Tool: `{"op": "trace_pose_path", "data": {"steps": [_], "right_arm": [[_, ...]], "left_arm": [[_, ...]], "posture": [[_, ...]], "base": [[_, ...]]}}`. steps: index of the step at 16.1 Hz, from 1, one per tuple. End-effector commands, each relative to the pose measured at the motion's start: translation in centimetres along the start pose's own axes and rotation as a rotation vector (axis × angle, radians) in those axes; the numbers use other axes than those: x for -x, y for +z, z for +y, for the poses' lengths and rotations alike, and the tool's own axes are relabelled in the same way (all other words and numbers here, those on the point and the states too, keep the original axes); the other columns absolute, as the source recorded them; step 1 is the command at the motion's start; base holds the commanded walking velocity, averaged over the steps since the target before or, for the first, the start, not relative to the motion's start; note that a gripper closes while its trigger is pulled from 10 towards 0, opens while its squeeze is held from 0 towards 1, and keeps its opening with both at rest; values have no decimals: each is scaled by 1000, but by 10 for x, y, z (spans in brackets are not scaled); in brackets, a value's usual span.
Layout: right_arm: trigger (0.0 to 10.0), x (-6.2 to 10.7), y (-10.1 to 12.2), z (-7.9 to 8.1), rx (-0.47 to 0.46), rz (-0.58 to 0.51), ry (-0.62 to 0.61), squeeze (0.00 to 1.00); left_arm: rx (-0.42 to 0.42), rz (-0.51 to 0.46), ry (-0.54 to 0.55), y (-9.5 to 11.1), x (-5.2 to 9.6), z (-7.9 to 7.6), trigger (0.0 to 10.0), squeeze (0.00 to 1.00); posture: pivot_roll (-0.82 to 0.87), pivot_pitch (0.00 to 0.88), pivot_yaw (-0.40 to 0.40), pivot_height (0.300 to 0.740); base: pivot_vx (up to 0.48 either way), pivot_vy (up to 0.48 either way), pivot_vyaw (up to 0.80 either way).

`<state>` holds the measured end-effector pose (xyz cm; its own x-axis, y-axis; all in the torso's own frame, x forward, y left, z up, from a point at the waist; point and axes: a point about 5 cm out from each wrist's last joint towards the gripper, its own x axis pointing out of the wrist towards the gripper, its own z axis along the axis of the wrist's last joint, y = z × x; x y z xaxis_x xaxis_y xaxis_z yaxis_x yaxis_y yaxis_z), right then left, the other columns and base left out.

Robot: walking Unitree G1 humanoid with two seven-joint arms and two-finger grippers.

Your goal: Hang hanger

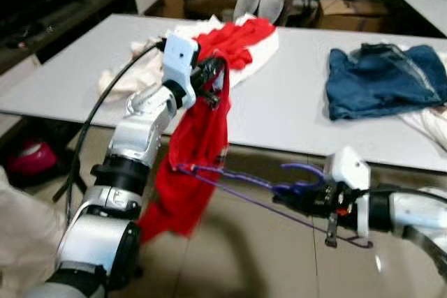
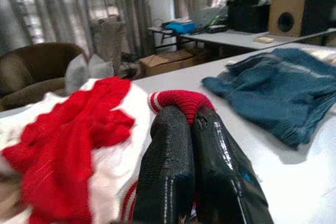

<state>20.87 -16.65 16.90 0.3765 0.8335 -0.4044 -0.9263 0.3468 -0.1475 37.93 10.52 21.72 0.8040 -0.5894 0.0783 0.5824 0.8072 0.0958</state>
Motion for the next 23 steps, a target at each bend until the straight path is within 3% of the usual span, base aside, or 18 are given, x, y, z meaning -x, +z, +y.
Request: {"op": "trace_pose_path", "data": {"steps": [1,4,8,12,16,23], "right_arm": [[10000,-2,-1,-1,4,22,-1,0],[10000,-9,-3,-7,15,46,-43,0],[10000,-10,-2,-15,23,40,-77,0],[10000,-15,2,-32,-3,-22,-186,0],[10000,-17,5,-32,8,-33,-178,0],[10000,-18,7,-32,28,-44,-151,0]], "left_arm": [[9,-83,-94,21,-11,-18,10000,0],[44,-159,-203,41,-12,-35,10000,0],[57,-214,-246,60,-6,-39,10000,0],[81,-199,-223,54,2,-37,10000,0],[87,-189,-206,52,4,-35,10000,0],[81,-182,-140,52,8,-22,10000,0]], "posture": [[-115,0,57,740],[-111,0,49,740],[-97,0,36,740],[-97,0,25,740],[-101,0,18,740],[-95,0,10,740]], "base": [[375,0,0],[375,0,0],[370,0,0],[370,0,0],[368,0,-492],[360,0,0]]}}
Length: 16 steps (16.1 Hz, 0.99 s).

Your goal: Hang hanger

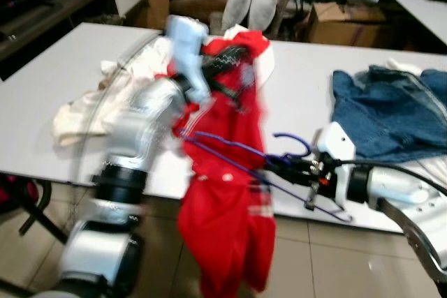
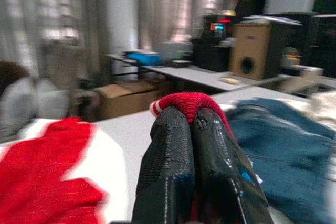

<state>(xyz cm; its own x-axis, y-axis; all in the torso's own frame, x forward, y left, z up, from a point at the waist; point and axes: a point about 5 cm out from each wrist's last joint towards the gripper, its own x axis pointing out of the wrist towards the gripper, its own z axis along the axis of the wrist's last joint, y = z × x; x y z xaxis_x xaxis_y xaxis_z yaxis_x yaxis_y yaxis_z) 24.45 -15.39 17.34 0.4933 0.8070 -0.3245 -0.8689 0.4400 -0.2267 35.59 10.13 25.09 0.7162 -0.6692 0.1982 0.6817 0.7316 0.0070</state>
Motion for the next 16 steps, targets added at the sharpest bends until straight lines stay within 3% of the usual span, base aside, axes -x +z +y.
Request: {"op": "trace_pose_path", "data": {"steps": [1,7,9,11,12,13,15,16], "right_arm": [[10000,4,-3,-3,-3,18,-16,0],[10000,3,-8,4,-30,35,27,0],[10000,1,-15,-4,-23,80,-3,0],[10000,-3,-20,-38,-11,158,-158,0],[10000,-4,-20,-44,-10,165,-178,0],[10000,-5,-18,-61,12,188,-215,0],[10000,-2,-7,-104,104,234,-335,0],[10000,2,10,-135,166,229,-472,0]], "left_arm": [[-27,-53,-34,14,-9,-10,10000,0],[-33,-50,-2,14,-9,-9,10000,0],[-41,-95,-89,22,-8,-19,10000,0],[-21,-147,-164,34,-9,-30,10000,0],[-18,-157,-172,36,-9,-31,10000,0],[-11,-193,-192,45,-11,-33,10000,0],[17,-295,-196,68,-14,-31,10000,0],[22,-358,-185,83,-14,-28,10000,0]], "posture": [[-94,0,7,740],[-91,0,0,740],[-84,0,-13,740],[-80,0,-19,740],[-80,0,-19,740],[-78,0,-27,740],[-72,0,-33,740],[-64,0,-42,740]], "base": [[356,0,0],[108,0,0],[0,0,0],[0,0,0],[0,0,0],[0,0,0],[0,0,0],[0,0,0]]}}
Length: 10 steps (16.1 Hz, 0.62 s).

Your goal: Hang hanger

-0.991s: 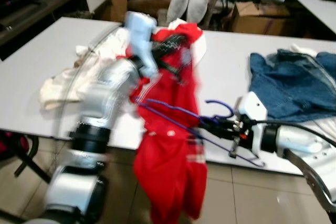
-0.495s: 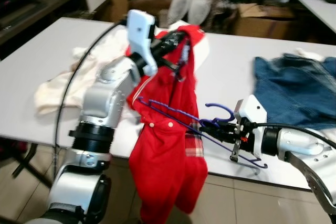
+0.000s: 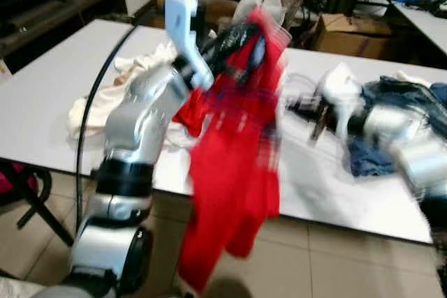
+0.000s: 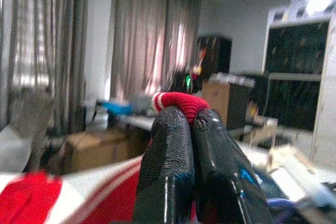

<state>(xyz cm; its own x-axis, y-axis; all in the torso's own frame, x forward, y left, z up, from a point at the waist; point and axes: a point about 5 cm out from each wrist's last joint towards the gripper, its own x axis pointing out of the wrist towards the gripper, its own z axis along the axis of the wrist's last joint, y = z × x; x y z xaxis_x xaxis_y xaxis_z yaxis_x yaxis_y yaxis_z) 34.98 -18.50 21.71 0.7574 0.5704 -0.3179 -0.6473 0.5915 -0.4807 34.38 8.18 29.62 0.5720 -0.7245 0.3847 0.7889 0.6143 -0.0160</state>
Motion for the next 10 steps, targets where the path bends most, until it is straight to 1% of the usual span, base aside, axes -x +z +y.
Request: {"op": "trace_pose_path", "data": {"steps": [1,2,3,4,6,7,8,9,10], "right_arm": [[10000,7,3,-48,44,51,-282,0],[10000,12,28,-74,67,-43,-435,0],[10000,33,80,-109,48,-287,-648,0],[10000,40,94,-116,55,-365,-689,0],[10000,47,105,-121,80,-442,-718,0],[10000,41,100,-116,114,-469,-704,0],[10000,29,86,-107,123,-442,-656,0],[10000,16,63,-92,146,-375,-593,0],[10000,10,50,-83,140,-343,-546,0]], "left_arm": [[-51,-217,-37,50,-10,-6,10000,0],[-44,-277,-22,62,-10,-4,10000,0],[-19,-389,-6,83,-7,-1,10000,0],[-20,-417,-6,88,-6,-1,10000,0],[-19,-439,-12,91,-3,-2,10000,0],[-3,-423,-19,85,-2,-3,10000,0],[5,-385,-20,75,-2,-3,10000,0],[4,-313,-11,59,-2,-3,10000,0],[2,-248,-3,48,-2,-3,10000,0]], "posture": [[-56,0,-49,740],[-50,0,-53,740],[-43,0,-57,740],[-43,0,-57,740],[-39,0,-58,740],[-40,0,-53,740],[-42,0,-49,740],[-47,0,-42,740],[-53,0,-32,740]], "base": [[0,0,0],[0,0,0],[0,0,0],[0,0,0],[0,0,0],[0,0,0],[0,0,0],[0,0,0],[0,0,0]]}}
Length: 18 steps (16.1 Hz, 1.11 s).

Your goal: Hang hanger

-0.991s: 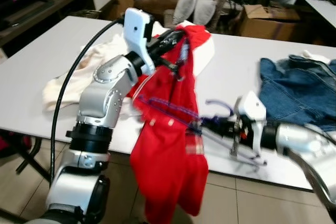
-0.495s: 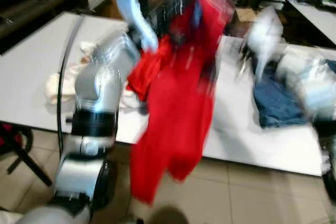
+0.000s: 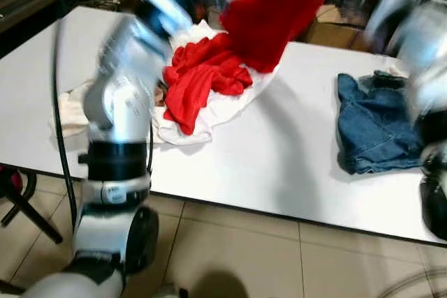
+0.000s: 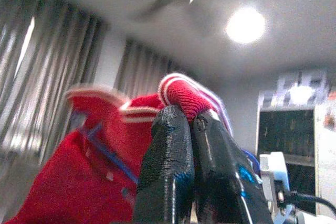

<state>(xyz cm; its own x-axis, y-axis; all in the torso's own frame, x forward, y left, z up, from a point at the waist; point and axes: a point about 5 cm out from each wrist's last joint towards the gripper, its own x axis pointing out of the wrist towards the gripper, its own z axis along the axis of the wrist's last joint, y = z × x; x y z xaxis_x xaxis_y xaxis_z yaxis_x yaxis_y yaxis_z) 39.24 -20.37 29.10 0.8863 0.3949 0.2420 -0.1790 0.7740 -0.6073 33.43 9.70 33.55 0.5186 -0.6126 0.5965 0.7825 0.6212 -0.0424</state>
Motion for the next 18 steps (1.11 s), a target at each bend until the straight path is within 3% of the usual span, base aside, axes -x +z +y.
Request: {"op": "trace_pose_path", "data": {"steps": [1,2,3,5,6,7,9,11,12,14,15,16,18], "right_arm": [[10000,9,-13,3,-12,40,23,0],[10000,18,-30,17,-33,84,72,0],[10000,39,-59,43,-90,166,153,0],[10000,67,-84,77,-131,232,276,0],[10000,92,-94,105,-154,255,402,0],[10000,112,-92,125,-185,252,514,0],[10000,117,-91,129,-199,250,543,0],[10000,134,-78,133,-239,250,648,0],[10000,147,-67,131,-247,252,725,0],[10000,159,-56,123,-247,262,780,0],[10000,168,-46,113,-236,273,810,0],[10000,169,-42,103,-211,278,798,0],[10000,164,-44,85,-152,310,708,0]], "left_arm": [[-48,98,-11,-15,1,-3,10000,0],[-72,199,5,-33,8,-1,10000,0],[-115,385,46,-70,26,2,10000,0],[-146,555,103,-109,52,4,10000,0],[-192,663,163,-132,70,9,10000,0],[-234,689,219,-135,75,17,10000,0],[-249,690,231,-134,75,20,10000,0],[-330,690,331,-127,75,39,10000,0],[-381,742,341,-131,83,46,10000,0],[-398,832,332,-143,99,49,10000,0],[-398,896,340,-155,115,51,10000,0],[-388,925,356,-161,124,51,10000,0],[-365,929,367,-165,128,51,10000,0]], "posture": [[-54,0,-30,740],[-57,0,-21,740],[-58,0,-17,740],[-60,0,-10,740],[-66,0,2,740],[-66,0,2,740],[-71,0,13,740],[-76,0,25,740],[-81,0,35,740],[-85,0,39,740],[-90,0,42,740],[-90,0,42,740],[-91,0,44,740]], "base": [[0,0,0],[0,0,0],[0,0,0],[0,0,0],[0,0,0],[0,0,0],[0,0,0],[0,0,0],[0,0,0],[0,0,0],[0,0,0],[0,0,0],[0,0,0]]}}
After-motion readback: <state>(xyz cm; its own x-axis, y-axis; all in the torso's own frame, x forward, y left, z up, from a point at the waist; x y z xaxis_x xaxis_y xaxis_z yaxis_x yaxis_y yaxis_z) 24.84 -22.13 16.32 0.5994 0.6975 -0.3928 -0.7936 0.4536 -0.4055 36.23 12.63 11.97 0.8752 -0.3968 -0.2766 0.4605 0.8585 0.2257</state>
